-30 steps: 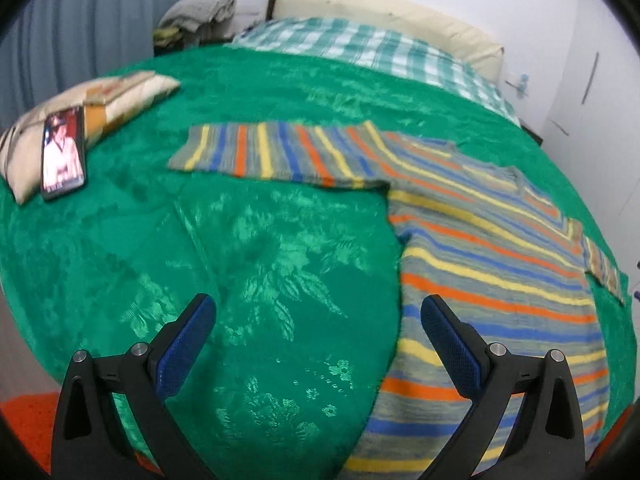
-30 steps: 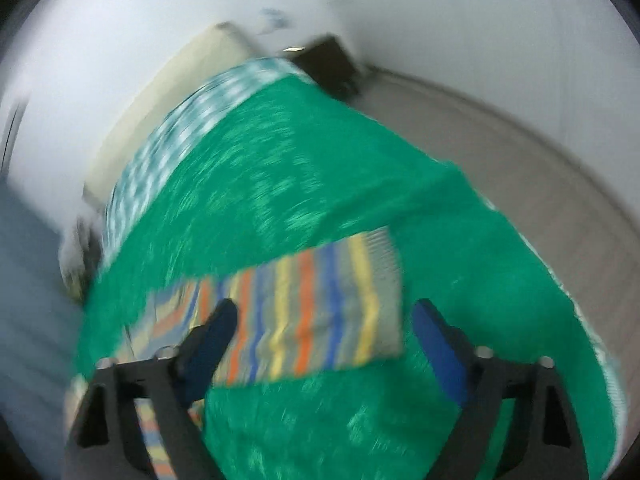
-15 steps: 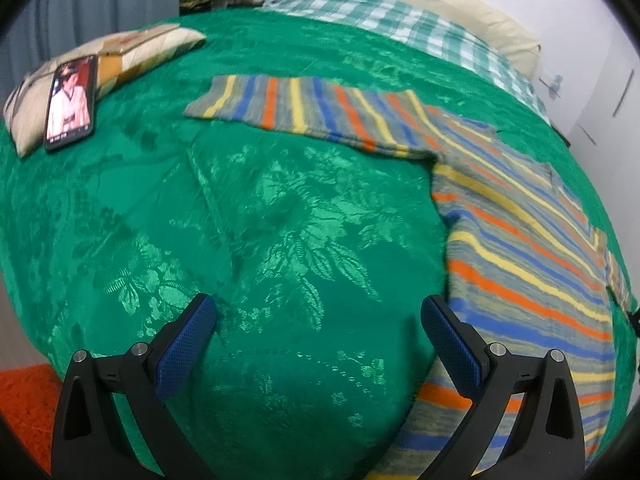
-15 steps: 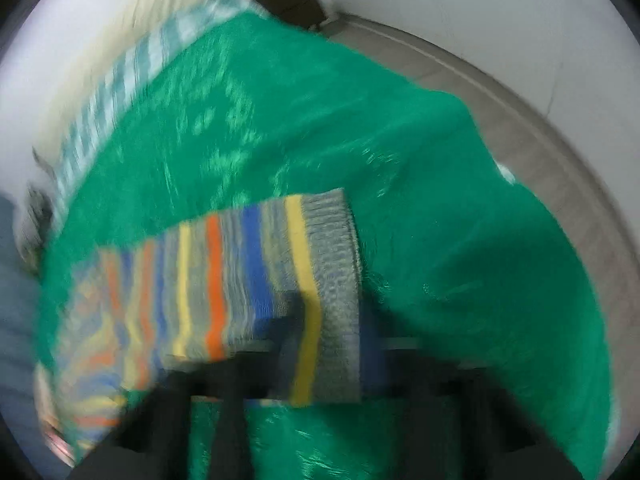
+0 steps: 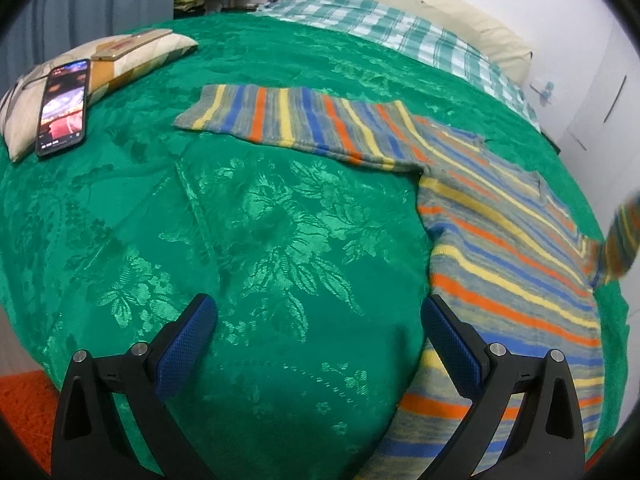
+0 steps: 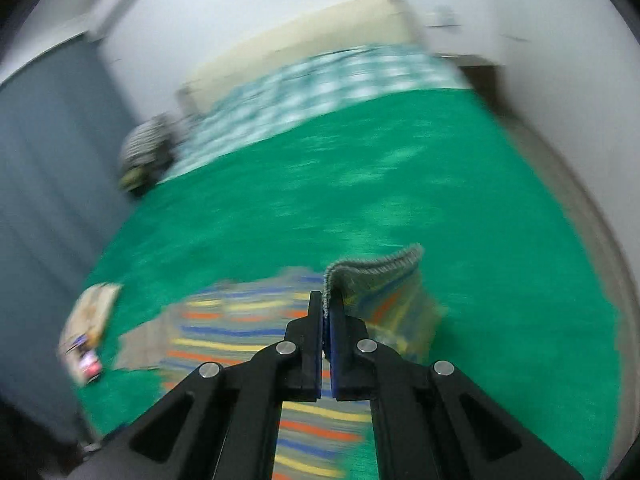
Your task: Fold small clothes
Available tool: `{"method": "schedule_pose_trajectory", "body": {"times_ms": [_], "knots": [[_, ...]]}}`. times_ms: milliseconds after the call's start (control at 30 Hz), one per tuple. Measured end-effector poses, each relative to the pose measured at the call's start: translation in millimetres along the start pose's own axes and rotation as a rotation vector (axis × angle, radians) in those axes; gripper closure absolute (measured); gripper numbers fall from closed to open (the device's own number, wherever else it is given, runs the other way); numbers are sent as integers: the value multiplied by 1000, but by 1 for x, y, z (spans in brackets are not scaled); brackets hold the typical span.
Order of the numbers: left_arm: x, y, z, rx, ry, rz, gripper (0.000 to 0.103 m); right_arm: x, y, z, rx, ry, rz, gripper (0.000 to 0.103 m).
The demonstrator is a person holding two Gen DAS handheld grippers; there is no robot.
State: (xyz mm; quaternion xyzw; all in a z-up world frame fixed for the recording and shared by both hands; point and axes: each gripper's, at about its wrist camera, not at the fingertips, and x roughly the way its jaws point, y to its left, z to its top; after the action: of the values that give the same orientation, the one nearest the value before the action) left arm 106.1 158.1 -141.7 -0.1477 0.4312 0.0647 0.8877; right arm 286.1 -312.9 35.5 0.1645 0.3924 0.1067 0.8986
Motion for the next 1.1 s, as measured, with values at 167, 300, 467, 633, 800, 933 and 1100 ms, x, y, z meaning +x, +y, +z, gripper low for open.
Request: {"method": "schedule_pose_trajectory", "body": {"times_ms": [167,300,467,633,800,933,1100], "knots": [[1,10,-3,-38,30,-2,1,72,67,-21,45,140,317,40],[-1,15,0,-61,24,-18,1,80,74,-50,84,162,376,36],[3,12,3,-62,34,-34,1,86,35,-61,85,203,216,36],[9,3,-3,-13,52,10,1,127,-20,-93,193,293,160,36],[8,1,-7,20,59,29,1,139,-58,-133,244,316,27,55],[10,2,-4,8,60,17,1,91,-69,-140,233,252,69,55],[12,-2,-5,19,55,31,1,74,-93,-175,296,317,73,56]]}}
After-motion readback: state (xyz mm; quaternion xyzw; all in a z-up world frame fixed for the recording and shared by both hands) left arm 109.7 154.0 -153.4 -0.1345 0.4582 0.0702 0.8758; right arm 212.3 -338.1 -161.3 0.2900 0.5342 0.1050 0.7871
